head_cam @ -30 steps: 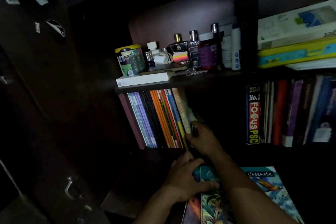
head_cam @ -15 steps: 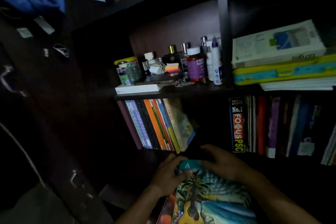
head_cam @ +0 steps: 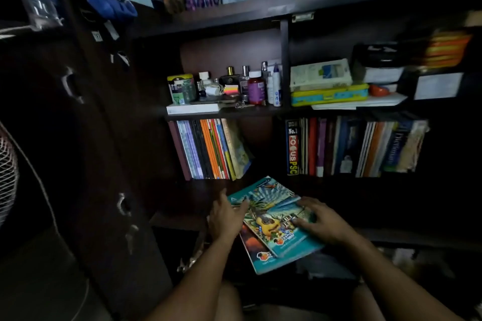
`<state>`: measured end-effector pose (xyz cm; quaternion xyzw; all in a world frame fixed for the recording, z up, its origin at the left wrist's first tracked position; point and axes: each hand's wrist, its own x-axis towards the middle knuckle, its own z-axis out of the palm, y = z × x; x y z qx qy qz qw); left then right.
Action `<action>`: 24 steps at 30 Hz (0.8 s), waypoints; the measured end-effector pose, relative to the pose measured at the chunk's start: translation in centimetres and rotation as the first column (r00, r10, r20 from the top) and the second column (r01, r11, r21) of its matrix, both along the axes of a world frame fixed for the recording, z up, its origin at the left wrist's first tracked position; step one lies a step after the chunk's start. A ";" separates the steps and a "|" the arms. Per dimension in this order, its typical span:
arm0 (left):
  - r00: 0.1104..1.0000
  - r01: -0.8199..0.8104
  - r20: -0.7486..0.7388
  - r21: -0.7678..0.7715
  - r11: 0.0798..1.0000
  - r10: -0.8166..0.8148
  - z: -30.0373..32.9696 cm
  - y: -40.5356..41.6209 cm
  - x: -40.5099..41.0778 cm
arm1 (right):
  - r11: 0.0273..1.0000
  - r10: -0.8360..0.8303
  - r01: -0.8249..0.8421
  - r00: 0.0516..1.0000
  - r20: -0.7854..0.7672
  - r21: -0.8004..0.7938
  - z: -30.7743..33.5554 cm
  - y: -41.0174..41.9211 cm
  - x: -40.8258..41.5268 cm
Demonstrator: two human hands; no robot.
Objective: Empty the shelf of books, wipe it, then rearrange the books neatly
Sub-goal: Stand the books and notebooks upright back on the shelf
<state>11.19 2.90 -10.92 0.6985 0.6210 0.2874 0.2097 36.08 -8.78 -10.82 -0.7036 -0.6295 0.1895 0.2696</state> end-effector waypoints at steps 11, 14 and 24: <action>0.993 0.114 -0.020 -0.057 0.992 -0.115 0.4 -2.0 -0.2 | 0.996 -0.070 0.078 0.985 0.160 -0.046 0.5 -0.2 -1.5; 0.991 0.061 0.119 -0.064 0.996 -0.053 0.7 -1.6 -1.3 | 0.998 -0.048 0.054 0.980 0.191 -0.026 0.5 -0.2 -1.4; 0.672 0.133 0.714 -0.380 0.915 0.199 2.0 -1.8 -1.8 | 0.985 0.008 0.063 0.912 0.410 -0.158 1.5 4.2 -1.0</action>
